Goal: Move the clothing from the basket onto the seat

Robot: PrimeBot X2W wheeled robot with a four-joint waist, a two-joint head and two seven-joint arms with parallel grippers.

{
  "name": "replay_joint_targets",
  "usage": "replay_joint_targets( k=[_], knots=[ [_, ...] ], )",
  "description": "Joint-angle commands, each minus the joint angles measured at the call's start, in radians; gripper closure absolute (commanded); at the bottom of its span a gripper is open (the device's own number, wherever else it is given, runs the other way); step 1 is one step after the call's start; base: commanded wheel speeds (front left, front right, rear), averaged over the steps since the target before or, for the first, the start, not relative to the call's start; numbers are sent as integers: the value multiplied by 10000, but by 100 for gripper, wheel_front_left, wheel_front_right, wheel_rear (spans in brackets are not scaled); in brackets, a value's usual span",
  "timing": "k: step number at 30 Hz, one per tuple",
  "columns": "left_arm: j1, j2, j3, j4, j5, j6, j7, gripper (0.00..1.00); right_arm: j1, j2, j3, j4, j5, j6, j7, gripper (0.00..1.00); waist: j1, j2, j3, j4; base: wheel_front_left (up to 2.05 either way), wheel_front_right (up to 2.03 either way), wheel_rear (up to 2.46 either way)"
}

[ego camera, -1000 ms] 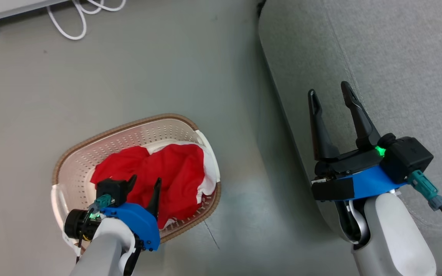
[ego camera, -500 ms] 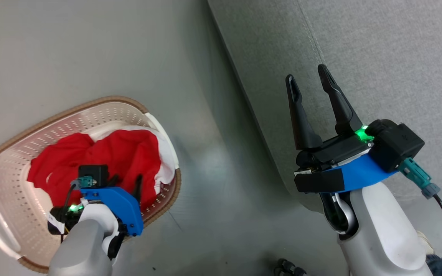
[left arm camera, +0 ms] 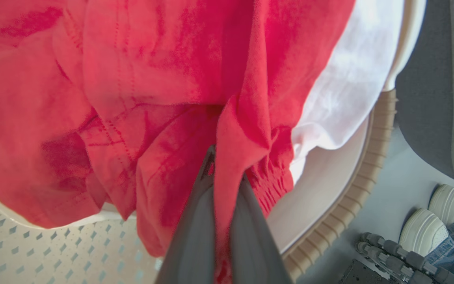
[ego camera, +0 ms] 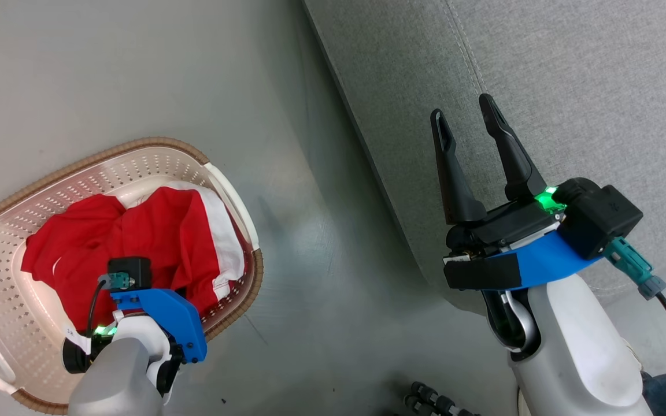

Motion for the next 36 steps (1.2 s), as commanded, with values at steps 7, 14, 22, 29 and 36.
replay_joint_targets(
  k=[7,14,22,29,36],
  knots=[
    [-280,0,-128,256,-79,-65,-201,100,-225,-8,27,52,-31,-3,-47,0,0,0,-160,162,0,0,0],
    [-203,-154,-208,400,-233,-152,-502,100,-49,-10,-75,331,-311,-3,-41,0,0,0,-834,498,0,0,0],
    [-121,-331,-1025,62,-363,-402,-924,100,597,-12,-248,1069,-1027,-3,-28,0,0,0,-2698,1523,0,0,0],
    [359,-336,-2791,-1379,-1309,-482,-644,100,1305,-15,-400,1686,-1523,-3,11,0,0,0,-4324,2365,0,0,0],
    [312,-331,-4675,-2734,-2450,-484,-456,100,2089,-16,-619,1694,-1863,-3,399,0,0,0,-5785,3077,0,0,0]
  ],
)
